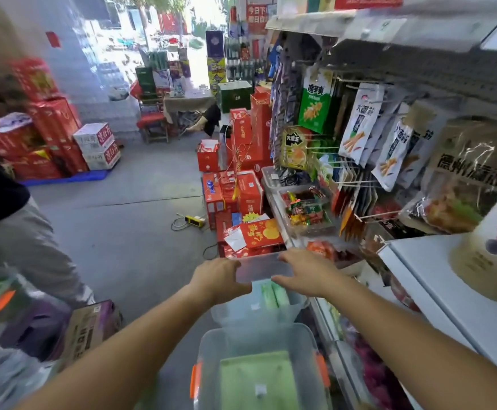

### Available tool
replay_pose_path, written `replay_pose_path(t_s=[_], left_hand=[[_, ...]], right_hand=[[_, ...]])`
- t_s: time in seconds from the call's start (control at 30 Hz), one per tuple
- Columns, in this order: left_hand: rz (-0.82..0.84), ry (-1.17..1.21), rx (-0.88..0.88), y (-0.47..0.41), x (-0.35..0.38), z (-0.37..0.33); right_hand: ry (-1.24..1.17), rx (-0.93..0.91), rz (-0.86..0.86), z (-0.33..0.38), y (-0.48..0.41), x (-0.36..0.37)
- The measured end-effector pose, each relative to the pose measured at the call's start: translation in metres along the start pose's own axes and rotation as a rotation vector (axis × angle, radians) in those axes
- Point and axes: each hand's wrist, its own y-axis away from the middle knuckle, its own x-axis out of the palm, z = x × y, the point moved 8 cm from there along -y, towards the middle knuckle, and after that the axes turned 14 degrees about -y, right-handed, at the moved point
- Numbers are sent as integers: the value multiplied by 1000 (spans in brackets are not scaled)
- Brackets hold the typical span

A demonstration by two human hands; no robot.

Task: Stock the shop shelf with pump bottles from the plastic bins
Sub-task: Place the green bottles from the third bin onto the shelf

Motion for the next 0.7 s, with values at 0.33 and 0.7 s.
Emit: replay_pose_path(t_s=[0.33,0.7], left_hand=[[52,-15,7,-96,40,10],[192,8,176,-208,161,20]], right_hand=[[-43,10,121,-55,-94,43],[-152,216,247,-121,-173,133]])
